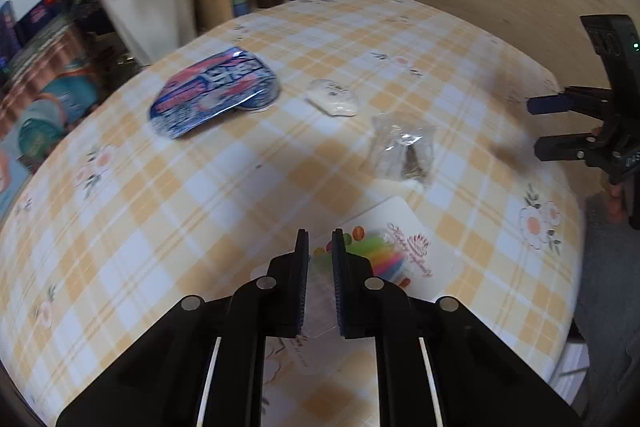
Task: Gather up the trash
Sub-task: 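Reach the left gripper to the candle card and close on it, then grasp the blue STRONG wrapper with the right gripper while the left gripper holds the candle card, then carry the blue wrapper with the right gripper toward the bin while the left gripper carries the candle card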
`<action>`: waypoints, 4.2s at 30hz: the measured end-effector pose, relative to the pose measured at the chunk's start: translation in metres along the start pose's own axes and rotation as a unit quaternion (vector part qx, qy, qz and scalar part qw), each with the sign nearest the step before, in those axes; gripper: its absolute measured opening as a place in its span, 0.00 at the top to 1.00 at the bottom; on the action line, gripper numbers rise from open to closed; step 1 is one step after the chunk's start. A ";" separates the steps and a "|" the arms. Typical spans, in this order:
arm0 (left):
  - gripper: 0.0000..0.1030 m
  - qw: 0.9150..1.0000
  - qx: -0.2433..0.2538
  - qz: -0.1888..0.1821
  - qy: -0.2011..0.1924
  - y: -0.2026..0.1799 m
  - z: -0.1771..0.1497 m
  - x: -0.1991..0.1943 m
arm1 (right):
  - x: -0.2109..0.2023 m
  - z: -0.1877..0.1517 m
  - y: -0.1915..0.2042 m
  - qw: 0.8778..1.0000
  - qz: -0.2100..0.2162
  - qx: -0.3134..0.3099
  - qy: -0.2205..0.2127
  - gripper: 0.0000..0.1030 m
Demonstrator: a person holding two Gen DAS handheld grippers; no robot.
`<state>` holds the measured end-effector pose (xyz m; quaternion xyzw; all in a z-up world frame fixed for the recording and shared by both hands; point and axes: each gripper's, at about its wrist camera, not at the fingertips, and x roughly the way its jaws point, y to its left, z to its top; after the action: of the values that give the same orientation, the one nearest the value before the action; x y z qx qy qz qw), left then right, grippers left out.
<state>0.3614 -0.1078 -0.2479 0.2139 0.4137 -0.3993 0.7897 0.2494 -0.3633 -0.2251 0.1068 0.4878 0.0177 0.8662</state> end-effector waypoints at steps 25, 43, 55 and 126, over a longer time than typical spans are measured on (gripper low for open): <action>0.53 1.000 0.001 0.023 -0.004 -0.013 -0.045 -0.029 | 0.004 0.009 0.043 0.999 0.024 -0.036 0.009 0.06; 0.66 0.982 -0.180 0.034 -0.035 0.047 -0.079 -0.049 | 0.024 0.065 0.081 0.980 0.004 -0.200 -0.005 0.17; 0.66 0.936 -0.332 0.068 -0.095 0.083 -0.107 -0.095 | 0.130 0.145 0.170 0.927 -0.101 -0.360 0.028 0.41; 0.65 0.926 -0.314 0.081 -0.193 -0.134 -0.175 -0.303 | -0.190 -0.083 0.160 0.964 0.165 -0.204 -0.041 0.90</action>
<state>0.0663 0.0675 -0.0984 -0.0938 0.3387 -0.2173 0.9107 0.0911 -0.2185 -0.0750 0.0077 0.4135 0.2547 0.8741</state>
